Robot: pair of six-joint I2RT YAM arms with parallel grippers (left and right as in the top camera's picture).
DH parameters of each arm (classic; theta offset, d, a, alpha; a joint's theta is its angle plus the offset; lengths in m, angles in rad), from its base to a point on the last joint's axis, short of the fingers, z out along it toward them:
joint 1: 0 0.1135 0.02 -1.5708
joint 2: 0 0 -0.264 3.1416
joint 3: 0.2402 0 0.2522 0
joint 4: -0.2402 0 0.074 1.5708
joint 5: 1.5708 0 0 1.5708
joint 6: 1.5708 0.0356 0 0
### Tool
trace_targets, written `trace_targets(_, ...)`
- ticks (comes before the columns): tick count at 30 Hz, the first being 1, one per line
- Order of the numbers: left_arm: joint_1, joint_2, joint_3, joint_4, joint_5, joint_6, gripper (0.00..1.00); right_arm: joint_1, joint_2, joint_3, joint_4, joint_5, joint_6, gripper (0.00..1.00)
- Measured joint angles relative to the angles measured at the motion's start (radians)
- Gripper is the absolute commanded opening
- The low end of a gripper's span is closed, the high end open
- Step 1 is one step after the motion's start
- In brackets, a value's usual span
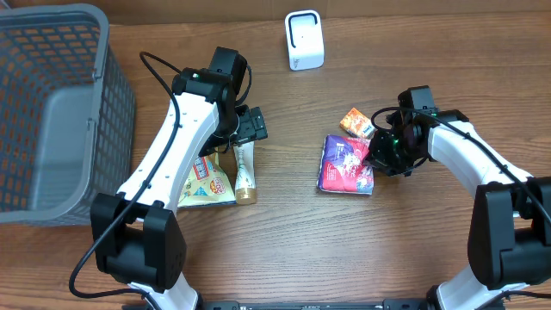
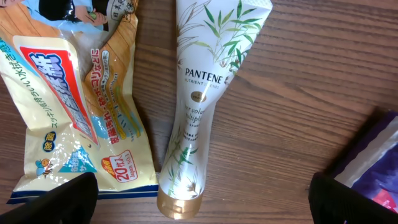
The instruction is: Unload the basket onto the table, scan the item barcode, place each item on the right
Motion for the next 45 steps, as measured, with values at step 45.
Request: trace_targets(45, 0.000, 0.000, 0.000, 0.061, 0.000, 0.000, 1.00, 0.026, 0.496, 0.864, 0.515, -0.053, 0.502, 0.04)
